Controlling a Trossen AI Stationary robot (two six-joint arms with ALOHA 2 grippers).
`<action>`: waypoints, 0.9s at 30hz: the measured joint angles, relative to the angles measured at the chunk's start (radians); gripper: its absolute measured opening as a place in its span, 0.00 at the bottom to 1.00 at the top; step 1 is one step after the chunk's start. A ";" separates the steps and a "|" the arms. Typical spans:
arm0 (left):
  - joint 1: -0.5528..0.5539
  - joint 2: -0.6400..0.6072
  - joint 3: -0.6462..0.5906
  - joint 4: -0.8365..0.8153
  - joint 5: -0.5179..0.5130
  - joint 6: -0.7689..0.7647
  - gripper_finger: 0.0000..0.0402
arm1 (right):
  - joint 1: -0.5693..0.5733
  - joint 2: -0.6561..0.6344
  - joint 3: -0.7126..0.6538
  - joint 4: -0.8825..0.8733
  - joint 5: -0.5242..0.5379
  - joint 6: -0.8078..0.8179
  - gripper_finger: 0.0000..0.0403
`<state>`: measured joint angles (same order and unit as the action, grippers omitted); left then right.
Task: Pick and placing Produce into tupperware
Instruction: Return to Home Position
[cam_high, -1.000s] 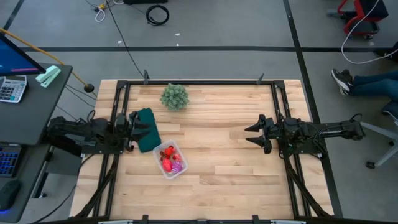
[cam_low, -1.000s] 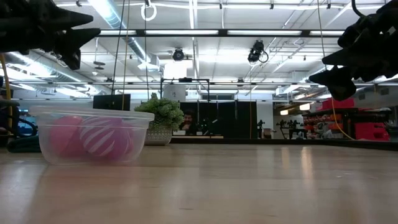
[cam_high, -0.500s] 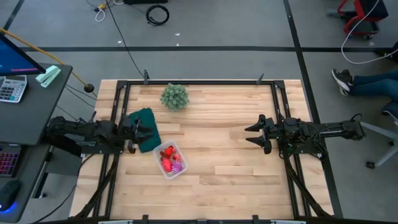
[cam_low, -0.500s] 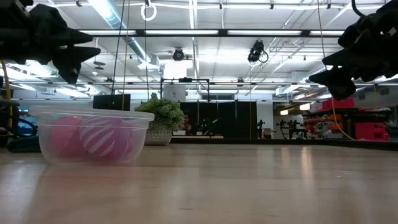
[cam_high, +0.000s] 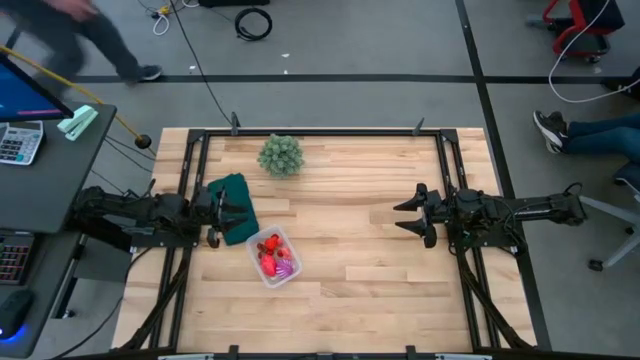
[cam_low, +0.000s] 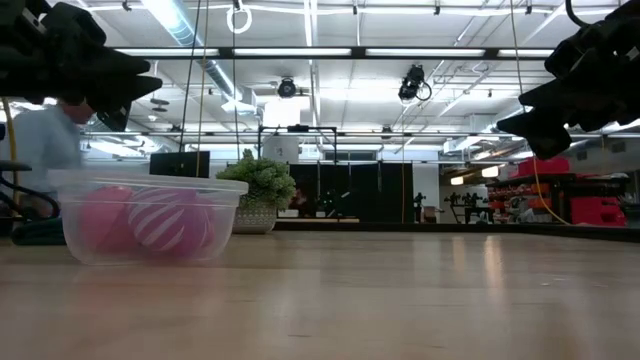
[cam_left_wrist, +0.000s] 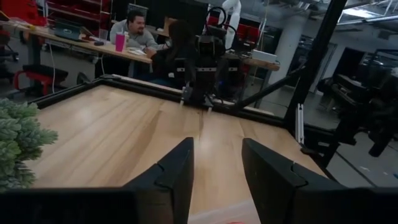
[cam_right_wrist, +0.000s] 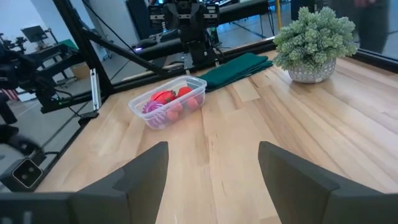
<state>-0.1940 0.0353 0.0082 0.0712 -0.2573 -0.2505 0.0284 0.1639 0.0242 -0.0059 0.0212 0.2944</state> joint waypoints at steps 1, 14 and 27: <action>0.000 0.000 0.000 0.001 0.000 -0.004 0.36 | 0.000 0.000 0.000 0.000 0.000 0.000 0.64; 0.000 0.003 0.000 0.017 -0.002 -0.007 0.37 | 0.000 0.000 0.000 0.000 0.000 0.000 0.64; 0.000 0.003 -0.001 0.020 -0.001 -0.008 0.37 | 0.000 0.000 0.000 0.000 0.000 0.000 0.64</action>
<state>-0.1940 0.0387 0.0074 0.0910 -0.2581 -0.2581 0.0284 0.1641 0.0245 -0.0063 0.0212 0.2946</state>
